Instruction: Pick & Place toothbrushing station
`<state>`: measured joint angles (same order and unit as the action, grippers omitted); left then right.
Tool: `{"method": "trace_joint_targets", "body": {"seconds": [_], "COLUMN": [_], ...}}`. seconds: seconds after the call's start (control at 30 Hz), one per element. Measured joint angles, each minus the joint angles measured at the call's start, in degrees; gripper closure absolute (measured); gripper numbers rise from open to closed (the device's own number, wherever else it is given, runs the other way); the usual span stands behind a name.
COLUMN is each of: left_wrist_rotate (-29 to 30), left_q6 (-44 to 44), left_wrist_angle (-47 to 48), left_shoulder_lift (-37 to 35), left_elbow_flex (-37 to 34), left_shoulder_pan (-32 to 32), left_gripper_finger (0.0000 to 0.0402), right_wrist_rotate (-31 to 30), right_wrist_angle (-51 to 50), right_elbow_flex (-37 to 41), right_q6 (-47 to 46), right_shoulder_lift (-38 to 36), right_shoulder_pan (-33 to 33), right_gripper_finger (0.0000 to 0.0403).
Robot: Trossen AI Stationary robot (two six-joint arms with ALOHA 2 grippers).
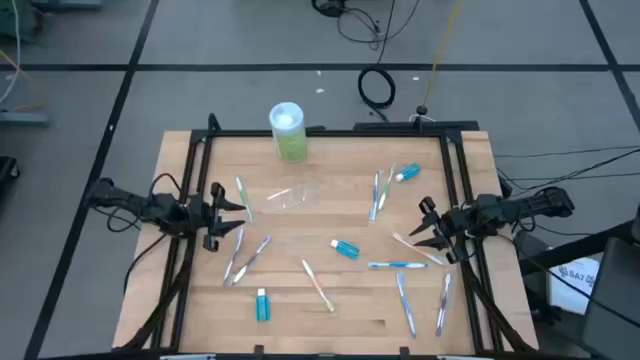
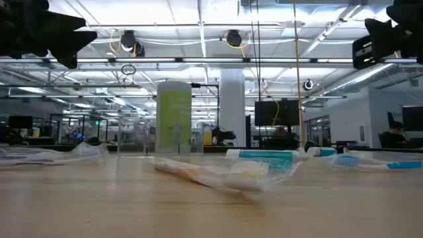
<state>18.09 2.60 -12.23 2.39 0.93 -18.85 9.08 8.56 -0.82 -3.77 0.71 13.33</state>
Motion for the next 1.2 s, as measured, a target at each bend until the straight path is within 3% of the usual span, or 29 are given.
{"method": "trace_joint_targets", "body": {"seconds": [0.63,0.8,1.03,1.2], "left_wrist_rotate": [0.00,0.00,-0.12,-1.80], "left_q6": [0.02,-3.28,-14.71,-16.36], "left_wrist_angle": [-0.01,-0.04,0.31,-0.10], "left_shoulder_lift": [0.00,0.00,0.29,3.67], "left_elbow_flex": [0.00,-0.02,-0.01,-0.01], "left_shoulder_pan": [0.00,0.00,0.00,-0.02], "left_gripper_finger": [0.0217,0.0217,0.0217,0.0217], "right_wrist_rotate": [-0.50,-9.11,-19.67,-13.74], "right_wrist_angle": [0.28,3.37,16.08,21.04], "right_elbow_flex": [0.02,0.00,0.02,0.02], "right_q6": [2.94,8.25,16.31,18.41], "right_shoulder_lift": [0.01,0.02,0.00,1.89], "right_shoulder_pan": [0.02,0.02,-0.01,-0.01], "right_gripper_finger": [0.0287,0.0287,0.0287,0.0287]}}
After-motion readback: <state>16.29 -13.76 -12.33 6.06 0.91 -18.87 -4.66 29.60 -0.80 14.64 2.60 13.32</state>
